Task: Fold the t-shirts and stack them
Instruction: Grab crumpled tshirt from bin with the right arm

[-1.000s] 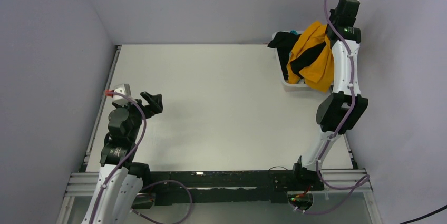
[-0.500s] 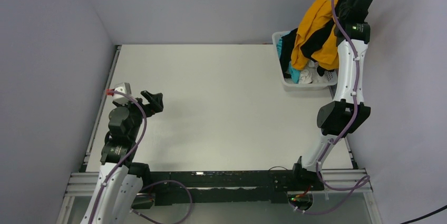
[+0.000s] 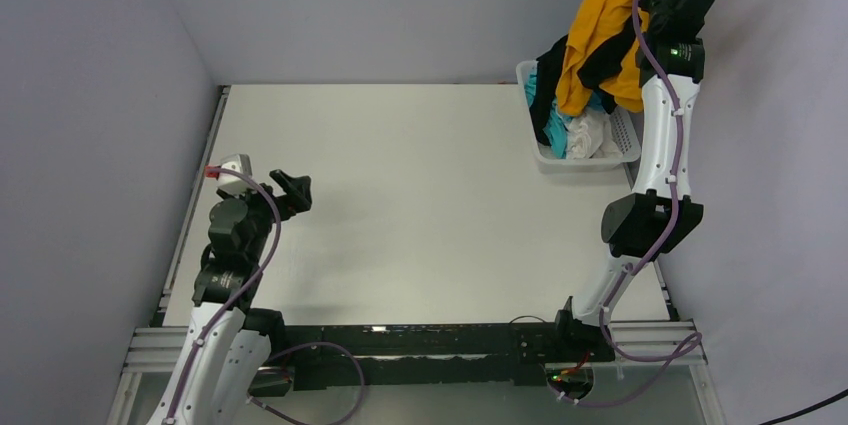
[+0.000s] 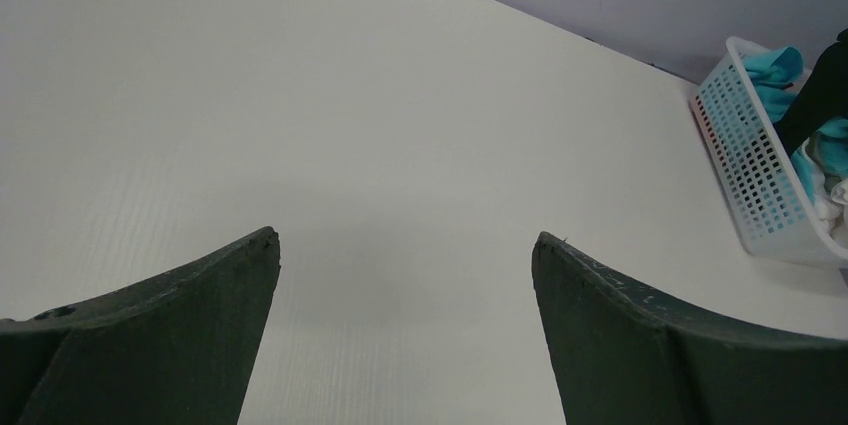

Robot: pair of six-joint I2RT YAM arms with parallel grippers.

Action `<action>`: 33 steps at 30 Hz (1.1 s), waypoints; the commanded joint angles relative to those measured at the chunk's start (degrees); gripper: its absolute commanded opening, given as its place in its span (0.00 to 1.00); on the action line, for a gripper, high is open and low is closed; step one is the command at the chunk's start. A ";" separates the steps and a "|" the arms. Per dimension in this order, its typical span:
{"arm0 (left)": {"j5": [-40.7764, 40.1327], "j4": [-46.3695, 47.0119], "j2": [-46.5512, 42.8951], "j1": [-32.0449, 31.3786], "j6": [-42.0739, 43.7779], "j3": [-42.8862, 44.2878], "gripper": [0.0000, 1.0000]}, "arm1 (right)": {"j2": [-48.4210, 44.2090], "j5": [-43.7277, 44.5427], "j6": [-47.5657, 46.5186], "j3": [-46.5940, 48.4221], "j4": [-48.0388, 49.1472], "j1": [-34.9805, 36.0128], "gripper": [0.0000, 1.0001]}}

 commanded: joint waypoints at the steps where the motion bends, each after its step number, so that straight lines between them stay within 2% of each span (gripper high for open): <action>1: 1.25 3.48 0.73 0.24 -0.39 0.79 0.99 | -3.10 7.57 1.69 3.04 10.55 -0.34 0.00; 4: 1.74 4.52 1.41 0.24 -0.50 0.43 0.99 | -2.73 21.12 -0.48 3.93 6.73 -0.43 0.00; 6: 1.76 4.43 2.02 0.23 -0.38 0.61 0.99 | -2.83 23.20 -1.59 2.65 4.80 -0.43 0.00; 9: 1.51 3.43 2.75 0.23 -0.34 1.27 0.99 | -3.43 14.69 -0.16 -0.99 3.91 -0.36 0.01; 11: 1.62 3.31 2.72 0.18 -0.56 1.21 0.99 | -2.26 5.19 1.29 -1.63 3.80 -0.27 0.01; 13: 1.75 3.29 2.36 0.20 -0.68 1.00 0.99 | 0.13 -3.67 1.58 0.53 1.76 0.67 0.01; 15: 1.52 3.34 1.88 0.25 -0.67 0.80 0.99 | 2.48 -7.98 0.39 3.05 -1.18 2.67 0.01; 17: 1.35 3.45 1.58 0.24 -0.77 0.62 0.99 | 3.68 -5.44 -0.36 3.03 -2.61 4.23 0.01; 24: 0.87 2.63 2.40 0.23 -0.08 0.85 0.99 | 4.84 11.64 1.93 -9.34 -0.82 4.20 0.01; 31: 0.70 3.14 3.26 0.24 0.11 0.60 0.99 | 8.85 24.62 1.19 -10.97 -7.03 3.20 0.05; 32: 0.70 3.27 3.44 0.24 0.11 0.60 0.99 | 8.67 25.96 1.15 -11.76 -6.92 3.10 0.09; 33: 0.70 3.23 3.62 0.24 0.11 0.67 0.99 | 8.50 27.07 1.17 -12.10 -6.93 3.01 0.20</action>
